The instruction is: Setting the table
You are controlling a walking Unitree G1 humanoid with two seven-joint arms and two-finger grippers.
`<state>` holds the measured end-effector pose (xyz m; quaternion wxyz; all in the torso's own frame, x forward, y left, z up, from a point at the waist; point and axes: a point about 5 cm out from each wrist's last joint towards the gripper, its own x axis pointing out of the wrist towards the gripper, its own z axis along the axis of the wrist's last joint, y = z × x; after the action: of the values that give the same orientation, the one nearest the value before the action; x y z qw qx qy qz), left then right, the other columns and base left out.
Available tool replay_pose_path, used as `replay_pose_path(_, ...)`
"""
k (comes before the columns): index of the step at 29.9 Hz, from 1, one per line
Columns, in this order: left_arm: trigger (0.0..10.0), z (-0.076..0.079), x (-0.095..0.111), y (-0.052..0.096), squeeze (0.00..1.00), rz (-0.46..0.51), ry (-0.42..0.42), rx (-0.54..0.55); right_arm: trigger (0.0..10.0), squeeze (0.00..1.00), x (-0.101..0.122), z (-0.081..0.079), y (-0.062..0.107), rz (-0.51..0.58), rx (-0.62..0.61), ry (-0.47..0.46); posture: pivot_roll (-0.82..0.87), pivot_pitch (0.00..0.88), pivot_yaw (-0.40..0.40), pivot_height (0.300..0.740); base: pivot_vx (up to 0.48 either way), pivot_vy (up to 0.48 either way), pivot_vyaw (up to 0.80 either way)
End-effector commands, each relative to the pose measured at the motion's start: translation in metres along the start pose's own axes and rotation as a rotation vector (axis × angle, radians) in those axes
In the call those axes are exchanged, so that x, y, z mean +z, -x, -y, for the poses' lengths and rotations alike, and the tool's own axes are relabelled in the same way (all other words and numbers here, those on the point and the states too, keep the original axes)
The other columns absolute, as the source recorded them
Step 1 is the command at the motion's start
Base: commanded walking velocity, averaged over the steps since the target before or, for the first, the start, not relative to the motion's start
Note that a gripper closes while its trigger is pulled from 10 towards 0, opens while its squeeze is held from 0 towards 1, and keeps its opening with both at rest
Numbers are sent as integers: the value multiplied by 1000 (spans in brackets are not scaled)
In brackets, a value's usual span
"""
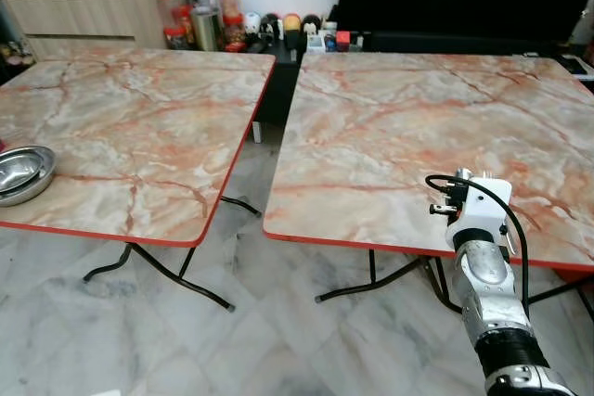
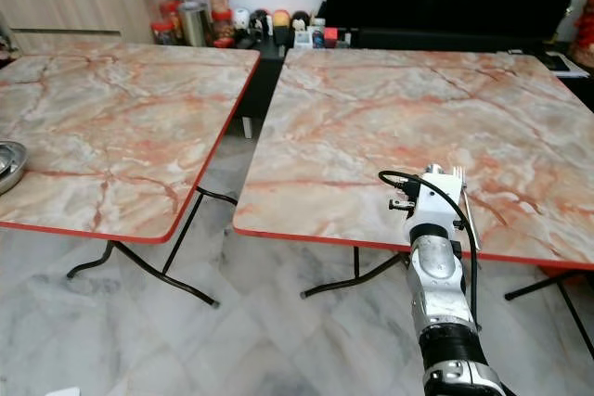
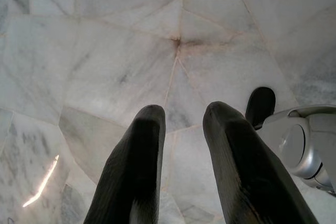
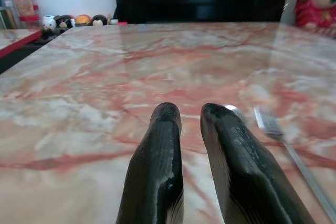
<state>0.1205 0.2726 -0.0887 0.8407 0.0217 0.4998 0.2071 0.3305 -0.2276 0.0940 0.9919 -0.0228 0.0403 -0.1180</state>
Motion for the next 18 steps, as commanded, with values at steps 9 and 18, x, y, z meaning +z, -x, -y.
replay_pose_path(9, 10000, -1, 0, 0, 0, -5, -18, 7, 10000, 0, 5, 2, -6, -12, -15, -12, 2, 0, -5, 732, 387, 0, -267)
replay_pose_path(18, 10000, -1, 0, 0, 0, -2, -23, 5, 10000, 0, 1, -1, -6, -58, -11, 11, 7, 0, -9, 732, 254, 0, 0)
